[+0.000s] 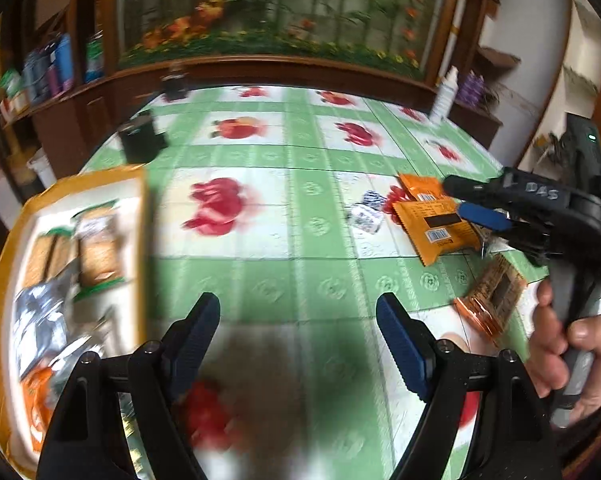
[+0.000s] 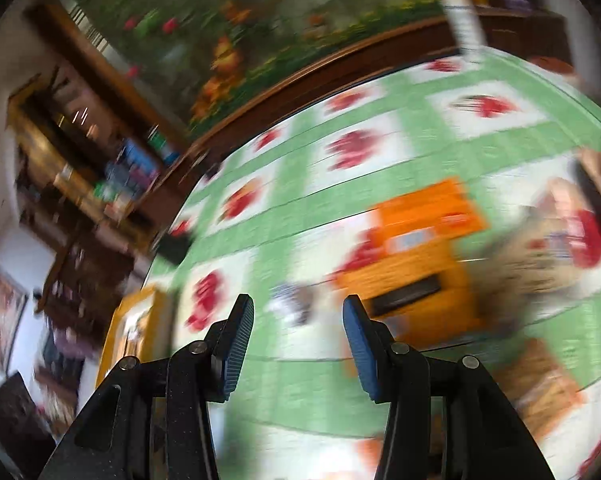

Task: Organize snacks
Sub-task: 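Move the left tool to a white nougat bar on the table and grasp it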

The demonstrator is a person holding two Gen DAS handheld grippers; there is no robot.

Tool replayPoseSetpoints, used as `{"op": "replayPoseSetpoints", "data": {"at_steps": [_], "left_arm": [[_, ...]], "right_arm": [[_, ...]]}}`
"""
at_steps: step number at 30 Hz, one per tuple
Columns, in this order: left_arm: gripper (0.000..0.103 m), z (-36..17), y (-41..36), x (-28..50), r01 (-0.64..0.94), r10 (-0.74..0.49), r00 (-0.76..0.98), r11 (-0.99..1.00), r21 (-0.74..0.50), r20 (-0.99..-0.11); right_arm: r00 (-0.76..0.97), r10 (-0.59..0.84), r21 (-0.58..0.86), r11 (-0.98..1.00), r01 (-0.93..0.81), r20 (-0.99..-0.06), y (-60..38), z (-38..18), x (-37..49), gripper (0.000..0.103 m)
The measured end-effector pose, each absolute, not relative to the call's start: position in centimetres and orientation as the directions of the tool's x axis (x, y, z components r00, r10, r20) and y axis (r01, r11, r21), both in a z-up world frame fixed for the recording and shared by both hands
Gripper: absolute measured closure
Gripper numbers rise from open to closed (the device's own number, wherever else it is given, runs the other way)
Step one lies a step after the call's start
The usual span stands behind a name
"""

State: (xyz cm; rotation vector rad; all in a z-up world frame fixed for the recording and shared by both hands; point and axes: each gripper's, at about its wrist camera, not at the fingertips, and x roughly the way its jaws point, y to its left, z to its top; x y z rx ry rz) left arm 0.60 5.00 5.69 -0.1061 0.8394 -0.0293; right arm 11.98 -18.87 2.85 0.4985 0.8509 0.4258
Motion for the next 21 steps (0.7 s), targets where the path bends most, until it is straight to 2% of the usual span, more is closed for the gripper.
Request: {"op": "replayPoseSetpoints", "data": {"at_steps": [4, 7, 12, 16, 17, 18, 19, 20, 21], "left_arm": [[0.023, 5.2, 2.9, 3.9, 0.004, -0.051, 0.658, 0.998, -0.064, -0.752], [0.017, 4.7, 1.5, 7.2, 0.019, -0.032, 0.647, 0.999, -0.025, -0.762], [0.017, 2.7, 0.3, 10.4, 0.033, -0.002, 0.603, 0.999, 0.022, -0.798], [0.017, 1.7, 0.0, 11.9, 0.034, -0.042, 0.6, 0.999, -0.027, -0.799], [0.023, 1.6, -0.2, 12.1, 0.04, -0.062, 0.602, 0.998, -0.047, -0.796], [0.037, 1.5, -0.3, 12.3, 0.04, -0.069, 0.606, 0.998, -0.056, -0.793], [0.047, 1.3, -0.5, 12.4, 0.041, -0.067, 0.599, 0.998, -0.053, -0.798], [0.063, 1.0, -0.6, 12.5, 0.045, -0.072, 0.592, 0.997, -0.056, -0.802], [0.07, 1.0, -0.7, 12.3, 0.041, -0.052, 0.608, 0.999, -0.034, -0.792]], "right_arm": [[0.596, 0.517, 0.613, 0.789, -0.053, -0.614, -22.1, 2.1, 12.7, 0.053], [0.606, 0.495, 0.588, 0.807, -0.055, -0.623, -22.1, 2.5, 12.8, 0.053], [0.619, 0.481, 0.563, 0.823, -0.075, -0.621, -21.8, 3.1, 12.7, 0.053], [0.61, 0.502, 0.584, 0.808, -0.078, -0.613, -21.8, 3.0, 12.8, 0.053], [0.609, 0.502, 0.581, 0.81, -0.081, -0.614, -21.7, 2.9, 12.9, 0.053], [0.608, 0.501, 0.578, 0.812, -0.083, -0.616, -21.5, 2.9, 12.9, 0.053], [0.607, 0.501, 0.576, 0.813, -0.086, -0.617, -21.4, 2.9, 13.0, 0.053], [0.606, 0.502, 0.575, 0.813, -0.087, -0.617, -21.4, 2.9, 13.0, 0.053], [0.605, 0.503, 0.576, 0.813, -0.089, -0.617, -21.4, 2.8, 13.0, 0.052]]}}
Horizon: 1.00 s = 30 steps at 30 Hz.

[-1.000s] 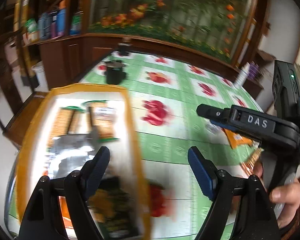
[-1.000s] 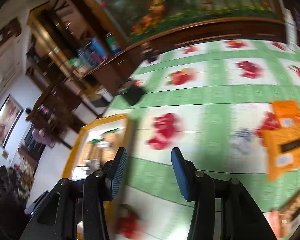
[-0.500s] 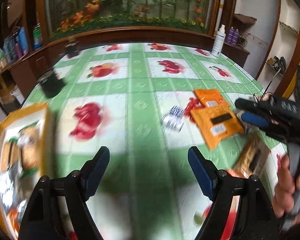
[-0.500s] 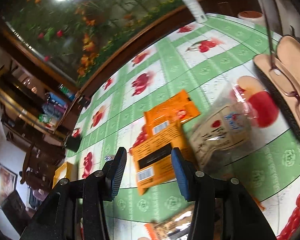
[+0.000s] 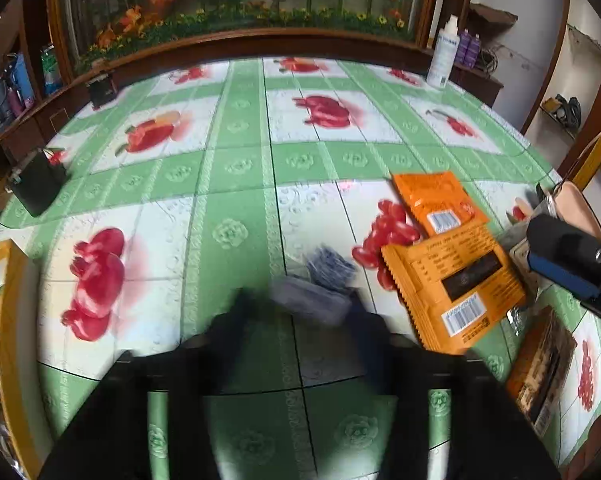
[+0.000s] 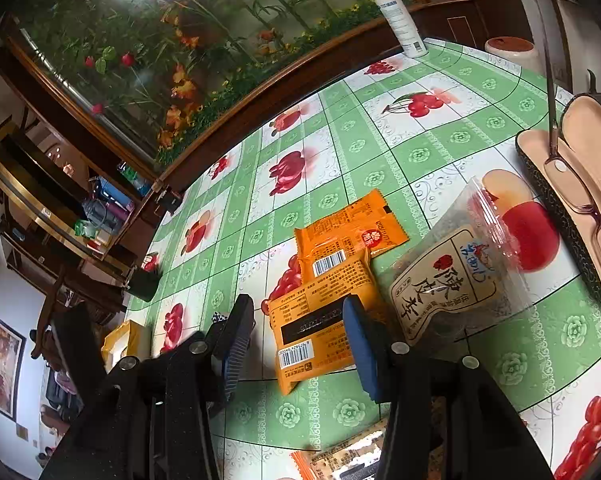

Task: Organize snacks
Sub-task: 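Move the left tool to a white nougat bar on the table and grasp it, then lift the nougat with the left tool while the right tool grasps a white-blue candy roll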

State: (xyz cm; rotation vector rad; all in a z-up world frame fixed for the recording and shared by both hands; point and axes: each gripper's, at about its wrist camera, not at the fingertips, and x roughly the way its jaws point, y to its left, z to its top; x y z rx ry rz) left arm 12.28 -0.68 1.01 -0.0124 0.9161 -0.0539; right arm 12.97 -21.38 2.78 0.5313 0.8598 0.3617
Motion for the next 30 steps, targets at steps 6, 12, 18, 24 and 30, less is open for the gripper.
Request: {"op": "replayPoseSetpoints", "data": {"at_steps": [6, 12, 18, 24, 30], "left_arm": [[0.071, 1.0, 1.1, 9.7, 0.037, -0.068, 0.604, 0.998, -0.057, -0.794], [0.071, 1.0, 4.4, 6.4, -0.008, -0.078, 0.616, 0.994, -0.106, -0.784], [0.071, 0.8, 5.4, 6.1, -0.037, -0.034, 0.635, 0.996, -0.075, -0.771], [0.071, 0.8, 5.8, 6.0, -0.047, -0.03, 0.637, 0.996, -0.078, -0.77], [0.071, 0.8, 6.1, 6.0, -0.062, -0.017, 0.636, 0.995, -0.073, -0.771]], "right_arm": [[0.605, 0.504, 0.565, 0.818, -0.107, -0.616, -21.0, 2.8, 12.9, 0.052], [0.567, 0.528, 0.519, 0.832, -0.196, -0.632, -18.1, 2.7, 12.7, 0.053], [0.498, 0.567, 0.514, 0.819, -0.255, -0.656, -13.8, 1.8, 12.9, 0.052], [0.464, 0.498, 0.432, 0.867, -0.248, -0.733, -9.4, 1.3, 14.4, 0.052], [0.45, 0.419, 0.317, 0.904, -0.287, -0.789, -7.2, 0.3, 15.1, 0.06]]}}
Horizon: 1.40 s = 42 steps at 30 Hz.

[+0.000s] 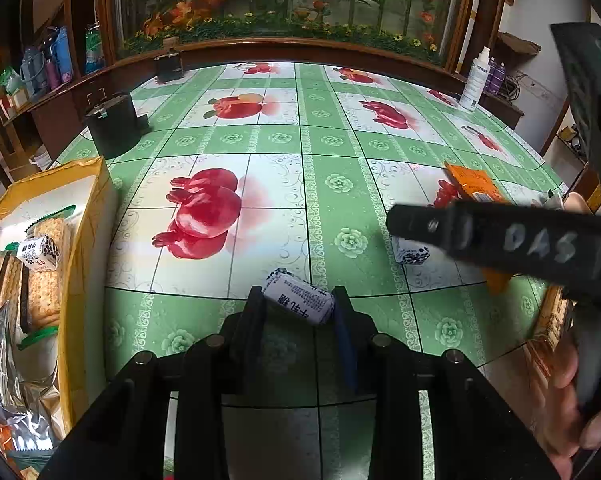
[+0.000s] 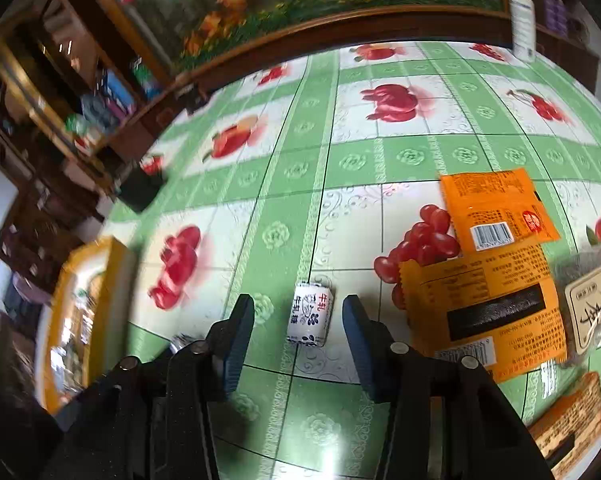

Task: Organize snacks
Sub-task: 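Lift the nougat with the left tool while the right tool grasps a white-blue candy roll, then hold both candies raised and carry them toward the white tray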

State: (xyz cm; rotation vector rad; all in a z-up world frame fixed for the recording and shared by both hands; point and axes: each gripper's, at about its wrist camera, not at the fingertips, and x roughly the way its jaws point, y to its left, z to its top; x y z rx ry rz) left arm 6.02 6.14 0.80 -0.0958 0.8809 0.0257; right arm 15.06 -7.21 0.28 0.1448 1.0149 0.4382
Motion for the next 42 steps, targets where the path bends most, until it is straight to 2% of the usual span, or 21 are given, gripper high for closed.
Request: {"op": "replayPoseSetpoints", "data": {"at_steps": [2, 4, 16, 26, 42], "left_arm": [[0.071, 0.8, 5.8, 6.0, -0.056, -0.008, 0.637, 0.997, -0.057, -0.771], [0.071, 0.7, 5.6, 6.1, -0.051, -0.004, 0.638, 0.998, -0.048, -0.77], [0.071, 1.2, 5.1, 5.8, -0.029, -0.011, 0.661, 0.999, -0.041, -0.751], [0.071, 2.8, 4.4, 5.0, -0.047, 0.068, 0.735, 0.998, 0.049, -0.675], [0.071, 3.6, 3.7, 4.6, -0.036, 0.078, 0.77, 0.996, 0.08, -0.633]], "right_arm": [[0.439, 0.406, 0.287, 0.906, -0.312, -0.802, -6.9, -0.3, 15.0, 0.075], [0.469, 0.376, 0.238, 0.915, -0.327, -0.799, -6.9, -0.2, 14.6, 0.079], [0.531, 0.44, 0.299, 0.894, -0.332, -0.724, -8.8, 2.0, 12.7, 0.079], [0.538, 0.448, 0.308, 0.891, -0.334, -0.714, -8.8, 2.2, 12.6, 0.079], [0.54, 0.437, 0.298, 0.897, -0.328, -0.719, -8.6, 2.0, 12.6, 0.08]]}}
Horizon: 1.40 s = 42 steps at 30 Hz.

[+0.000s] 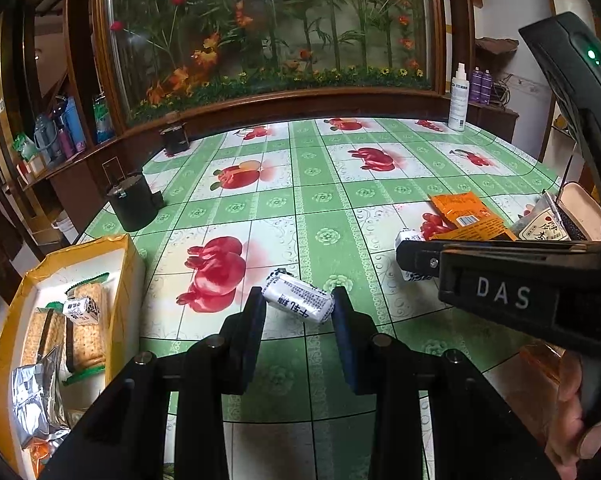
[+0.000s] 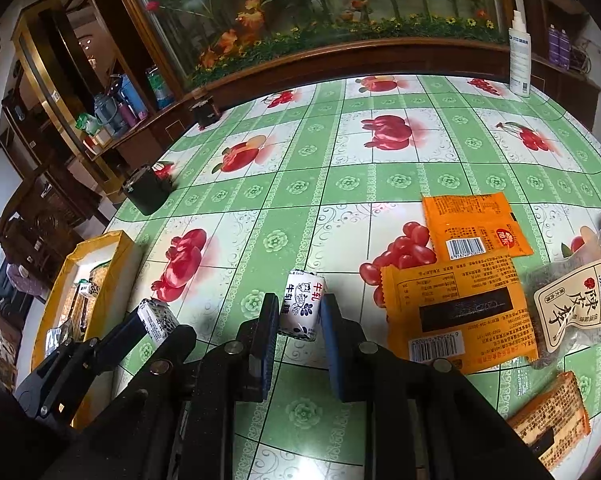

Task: Organize snacks
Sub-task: 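Hold both candies raised and carry them toward the white tray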

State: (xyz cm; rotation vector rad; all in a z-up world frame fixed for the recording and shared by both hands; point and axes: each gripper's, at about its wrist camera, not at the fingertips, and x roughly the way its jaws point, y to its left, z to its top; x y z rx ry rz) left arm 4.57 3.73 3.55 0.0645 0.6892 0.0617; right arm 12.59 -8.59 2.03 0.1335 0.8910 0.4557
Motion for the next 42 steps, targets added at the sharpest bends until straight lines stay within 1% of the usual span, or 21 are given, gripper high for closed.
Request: {"op": "replayPoseSetpoints", "data": {"at_steps": [34, 42], "left_arm": [[0.071, 4.4, 4.3, 4.2, -0.058, 0.077, 0.782, 0.997, 0.05, -0.619], [0.071, 4.9, 4.4, 3.9, -0.064, 0.078, 0.795, 0.997, 0.045, -0.601]], "right_arm": [[0.557, 0.453, 0.317, 0.89, -0.327, -0.696, -9.3, 2.5, 12.3, 0.08], [0.562, 0.466, 0.325, 0.883, -0.337, -0.683, -9.5, 2.8, 12.0, 0.079]]}}
